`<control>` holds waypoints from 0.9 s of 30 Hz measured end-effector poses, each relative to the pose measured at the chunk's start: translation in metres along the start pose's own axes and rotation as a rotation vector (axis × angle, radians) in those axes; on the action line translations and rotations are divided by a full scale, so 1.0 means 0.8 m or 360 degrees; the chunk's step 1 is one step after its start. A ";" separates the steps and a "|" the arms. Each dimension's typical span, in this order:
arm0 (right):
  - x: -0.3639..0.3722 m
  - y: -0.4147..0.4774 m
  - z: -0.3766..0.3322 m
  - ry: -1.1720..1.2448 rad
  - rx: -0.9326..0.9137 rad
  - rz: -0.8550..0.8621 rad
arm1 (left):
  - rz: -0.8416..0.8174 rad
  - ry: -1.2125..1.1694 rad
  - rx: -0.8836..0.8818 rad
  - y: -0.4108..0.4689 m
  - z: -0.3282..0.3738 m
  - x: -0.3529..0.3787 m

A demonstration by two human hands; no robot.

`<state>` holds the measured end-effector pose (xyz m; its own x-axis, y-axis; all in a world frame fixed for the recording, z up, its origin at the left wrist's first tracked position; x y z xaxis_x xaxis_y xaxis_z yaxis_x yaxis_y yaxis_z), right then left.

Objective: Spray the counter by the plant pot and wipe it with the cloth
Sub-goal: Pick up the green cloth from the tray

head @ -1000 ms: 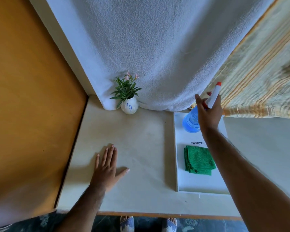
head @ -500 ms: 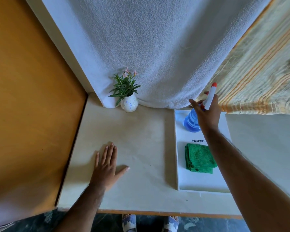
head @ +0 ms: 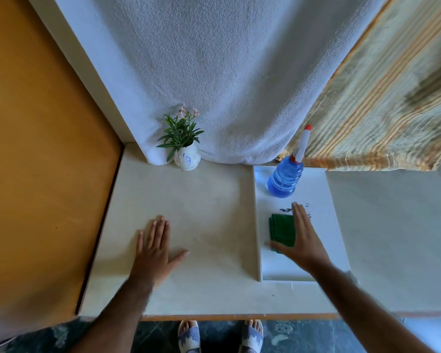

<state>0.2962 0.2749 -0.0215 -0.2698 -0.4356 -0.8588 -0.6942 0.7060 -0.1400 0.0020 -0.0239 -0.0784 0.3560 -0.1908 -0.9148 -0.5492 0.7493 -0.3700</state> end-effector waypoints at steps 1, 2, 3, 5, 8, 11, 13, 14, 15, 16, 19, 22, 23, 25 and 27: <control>0.004 -0.009 0.005 -0.0160 -0.0149 -0.0028 | 0.0000 -0.0005 -0.0003 0.000 0.001 -0.001; 0.008 -0.017 0.009 -0.0299 -0.0300 -0.0041 | 0.0003 -0.0011 -0.0006 0.000 0.002 -0.002; 0.010 -0.023 0.012 -0.0395 -0.0413 -0.0049 | 0.0007 -0.0012 -0.0008 0.000 0.003 -0.003; 0.011 -0.030 0.017 -0.0496 -0.0493 -0.0063 | 0.0003 -0.0008 -0.0010 0.001 0.003 -0.003; 0.010 -0.029 0.018 -0.0592 -0.0511 -0.0074 | -0.0001 0.0001 -0.0012 0.003 0.002 -0.002; 0.009 -0.023 0.015 -0.0637 -0.0489 -0.0095 | 0.0005 -0.0005 -0.0016 0.003 0.001 0.000; 0.009 -0.020 0.014 -0.0616 -0.0454 -0.0076 | 0.0015 0.0005 -0.0015 0.004 0.001 0.001; 0.010 -0.019 0.014 -0.0599 -0.0435 -0.0065 | 0.0022 0.0013 -0.0013 0.004 0.000 0.002; 0.011 -0.018 0.015 -0.0589 -0.0422 -0.0060 | 0.0025 0.0017 -0.0012 0.004 0.000 0.002; 0.013 -0.018 0.014 -0.0583 -0.0412 -0.0060 | 0.0025 0.0018 -0.0009 0.003 0.000 0.002; 0.014 -0.016 0.009 -0.0457 -0.0305 -0.0008 | 0.0072 -0.0008 0.0025 -0.002 0.002 -0.001; 0.009 -0.006 -0.011 -0.0283 -0.0237 0.0125 | 0.0188 -0.0024 0.0082 -0.008 0.007 -0.004; 0.008 0.000 -0.024 -0.0256 -0.0303 0.0146 | 0.0207 -0.0027 0.0084 -0.009 0.007 -0.003; 0.009 0.016 -0.057 -0.0227 -0.0506 0.0174 | 0.0234 -0.0038 0.0090 -0.010 0.009 -0.003; 0.015 0.037 -0.097 -0.0209 -0.0654 0.0167 | 0.0252 -0.0049 0.0103 -0.010 0.008 -0.002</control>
<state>0.2208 0.2470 0.0022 -0.2845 -0.2800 -0.9169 -0.8823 0.4506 0.1361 0.0102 -0.0253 -0.0729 0.2926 -0.0484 -0.9550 -0.5508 0.8079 -0.2097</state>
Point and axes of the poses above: each hand's wrist, its own y-axis towards the middle knuckle, its own x-axis out of the palm, z = x × y, the point moved 1 cm from there along y, towards the middle knuckle, and after that the axes turned 1 degree about -z, right-handed, at the moved point
